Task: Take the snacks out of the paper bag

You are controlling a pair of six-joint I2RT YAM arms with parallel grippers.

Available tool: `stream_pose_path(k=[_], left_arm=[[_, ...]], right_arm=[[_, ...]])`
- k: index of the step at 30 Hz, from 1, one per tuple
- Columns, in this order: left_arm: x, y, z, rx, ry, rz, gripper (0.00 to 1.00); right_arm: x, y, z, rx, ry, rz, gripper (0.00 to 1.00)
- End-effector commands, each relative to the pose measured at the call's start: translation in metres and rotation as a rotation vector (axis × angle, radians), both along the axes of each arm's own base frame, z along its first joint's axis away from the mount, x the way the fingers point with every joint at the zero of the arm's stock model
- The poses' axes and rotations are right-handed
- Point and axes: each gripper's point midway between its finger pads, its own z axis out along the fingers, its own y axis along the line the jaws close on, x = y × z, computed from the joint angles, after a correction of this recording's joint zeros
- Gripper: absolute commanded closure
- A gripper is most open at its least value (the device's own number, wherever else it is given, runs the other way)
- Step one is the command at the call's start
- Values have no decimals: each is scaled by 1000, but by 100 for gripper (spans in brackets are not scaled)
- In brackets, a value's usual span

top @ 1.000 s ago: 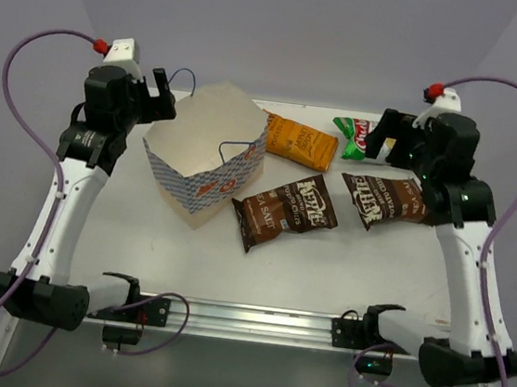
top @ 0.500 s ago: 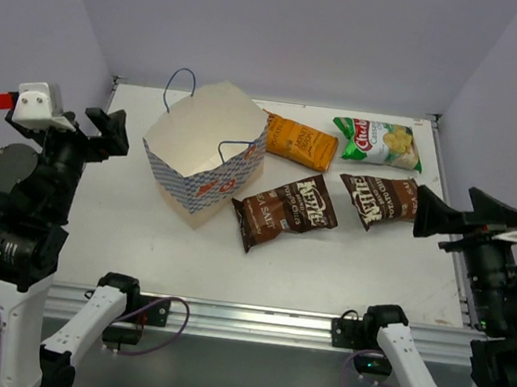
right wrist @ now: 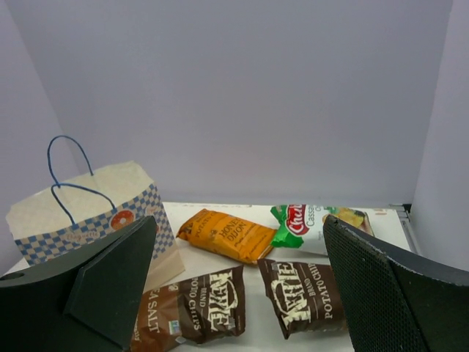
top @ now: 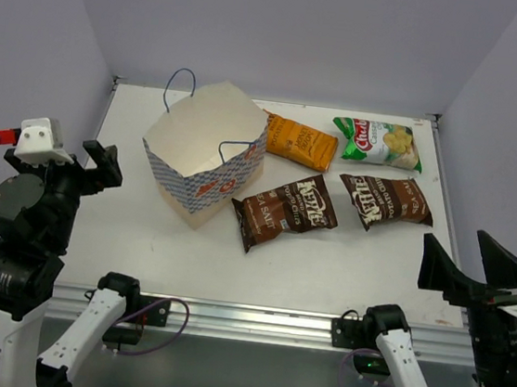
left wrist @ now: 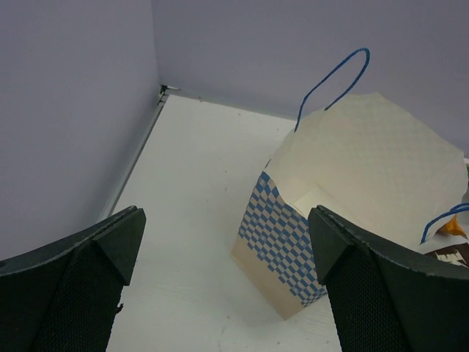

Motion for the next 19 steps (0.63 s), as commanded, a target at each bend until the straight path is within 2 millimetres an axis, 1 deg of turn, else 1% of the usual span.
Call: stream_pose_path(k=[1,3,9,14,19], left_arm=[[-22,8,-1,-18,-11,30,0],[-29,7,-4,-21,-7,21,0],[-39,6,-12,-20,22,3,0],[-43,7,-14,-14,33,1,0],[-43,6,-13,-12,37,0,0]], right_arm=[[-3,0,-9,-11,3,7,1],[-6,-1,-12,-9,0,8,1],[-14,-3,-12,-12,-16,19,1],[-16,-2,-11,-11,-24,36,1],[-12,3,-9,-10,-21,58,1]])
